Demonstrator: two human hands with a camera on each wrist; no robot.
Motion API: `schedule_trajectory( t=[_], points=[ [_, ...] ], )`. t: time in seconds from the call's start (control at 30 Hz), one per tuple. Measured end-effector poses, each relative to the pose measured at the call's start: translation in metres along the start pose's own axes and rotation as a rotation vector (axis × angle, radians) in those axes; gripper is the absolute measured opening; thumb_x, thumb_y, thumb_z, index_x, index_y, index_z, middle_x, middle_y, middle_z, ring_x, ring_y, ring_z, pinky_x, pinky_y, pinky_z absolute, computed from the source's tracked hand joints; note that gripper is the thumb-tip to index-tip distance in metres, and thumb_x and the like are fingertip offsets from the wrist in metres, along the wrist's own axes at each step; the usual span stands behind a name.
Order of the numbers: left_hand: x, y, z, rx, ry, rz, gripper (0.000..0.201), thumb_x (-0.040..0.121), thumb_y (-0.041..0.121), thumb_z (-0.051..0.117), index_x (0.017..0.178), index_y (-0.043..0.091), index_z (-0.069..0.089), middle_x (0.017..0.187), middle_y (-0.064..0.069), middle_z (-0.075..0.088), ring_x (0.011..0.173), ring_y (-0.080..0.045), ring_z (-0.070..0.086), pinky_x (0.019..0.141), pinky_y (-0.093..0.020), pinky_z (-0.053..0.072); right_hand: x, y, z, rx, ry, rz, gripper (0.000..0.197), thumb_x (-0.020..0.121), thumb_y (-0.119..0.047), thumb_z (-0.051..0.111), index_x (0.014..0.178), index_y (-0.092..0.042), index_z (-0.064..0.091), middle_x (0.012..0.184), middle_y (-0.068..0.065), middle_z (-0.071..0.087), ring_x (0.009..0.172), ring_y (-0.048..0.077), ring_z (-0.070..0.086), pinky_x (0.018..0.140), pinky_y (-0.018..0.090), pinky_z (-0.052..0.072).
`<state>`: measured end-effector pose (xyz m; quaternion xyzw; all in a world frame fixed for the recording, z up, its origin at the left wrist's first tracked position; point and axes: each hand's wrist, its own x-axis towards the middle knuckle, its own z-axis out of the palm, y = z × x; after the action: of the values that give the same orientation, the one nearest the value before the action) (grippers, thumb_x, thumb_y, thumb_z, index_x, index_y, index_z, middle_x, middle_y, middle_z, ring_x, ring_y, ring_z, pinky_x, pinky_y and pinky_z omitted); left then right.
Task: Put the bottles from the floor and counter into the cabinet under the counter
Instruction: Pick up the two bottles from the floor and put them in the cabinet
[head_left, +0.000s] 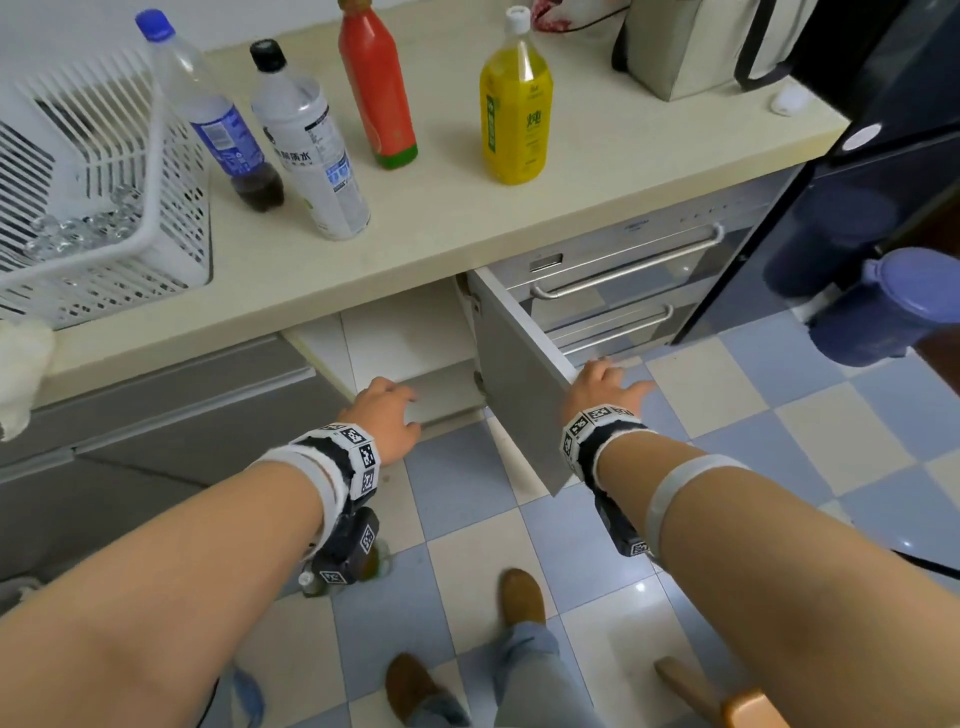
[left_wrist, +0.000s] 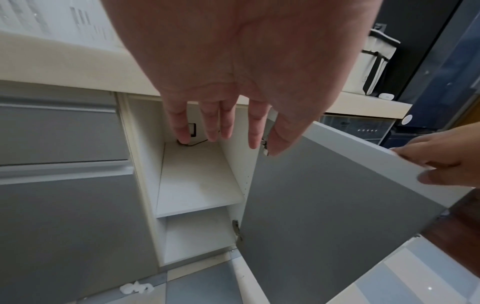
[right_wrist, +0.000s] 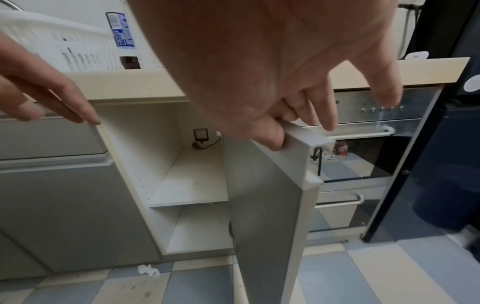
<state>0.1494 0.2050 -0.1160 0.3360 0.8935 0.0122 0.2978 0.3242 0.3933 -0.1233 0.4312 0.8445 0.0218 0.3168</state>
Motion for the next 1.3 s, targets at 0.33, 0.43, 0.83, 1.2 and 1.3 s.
schedule_trajectory(
  t=[0.33,0.43,0.83,1.2,1.3],
  points=[
    [-0.049,-0.092,0.008,-0.065,0.041,-0.119,0.054,0.094,0.037,0.058,0.145,0.026,0.045,0.151,-0.004,0.038,0.133,-0.029,0.050,0.110,-0.054,0.041,-0.050,-0.111,-0.037,-0.081,0.317,-0.619,0.081,0.085,-0.022,0.062,0.152,-0.012,0.018,0.160,0.018,0.011,0.148,0.037,0.013,0.116,0.056,0.020],
    [-0.072,-0.146,0.025,-0.076,0.056,-0.172,0.055,0.094,0.033,0.055,0.147,0.026,0.042,0.149,-0.005,0.039,0.130,-0.029,0.051,0.109,-0.053,0.041,-0.072,-0.168,-0.020,-0.110,0.282,-0.719,0.081,0.084,-0.025,0.062,0.151,-0.016,0.019,0.159,0.015,0.014,0.147,0.035,0.016,0.116,0.056,0.021],
    [-0.079,-0.373,0.250,-0.121,-0.130,-0.372,0.065,0.094,0.038,0.053,0.153,0.029,0.028,0.157,-0.006,0.033,0.138,-0.029,0.042,0.103,-0.046,0.042,-0.056,-0.392,0.183,-0.200,-0.104,-0.799,0.088,0.084,-0.036,0.067,0.152,-0.023,0.014,0.162,0.011,0.006,0.147,0.033,0.018,0.114,0.053,0.030],
    [0.061,-0.481,0.519,-0.778,0.068,-0.683,0.125,0.072,0.031,0.088,0.159,0.032,-0.001,0.161,-0.012,0.021,0.146,-0.032,0.032,0.117,-0.046,0.034,0.091,-0.523,0.439,0.113,-0.379,-0.654,0.131,0.060,-0.046,0.088,0.154,-0.031,-0.003,0.157,0.008,0.018,0.133,0.036,0.045,0.102,0.050,0.046],
    [0.103,-0.494,0.558,-0.963,0.156,-0.734,0.130,0.069,0.025,0.091,0.160,0.031,0.000,0.164,-0.012,0.019,0.150,-0.030,0.025,0.117,-0.042,0.028,0.121,-0.547,0.479,0.229,-0.362,-0.654,0.137,0.059,-0.044,0.090,0.154,-0.035,-0.008,0.158,0.006,0.015,0.131,0.035,0.047,0.101,0.049,0.047]
  ],
)
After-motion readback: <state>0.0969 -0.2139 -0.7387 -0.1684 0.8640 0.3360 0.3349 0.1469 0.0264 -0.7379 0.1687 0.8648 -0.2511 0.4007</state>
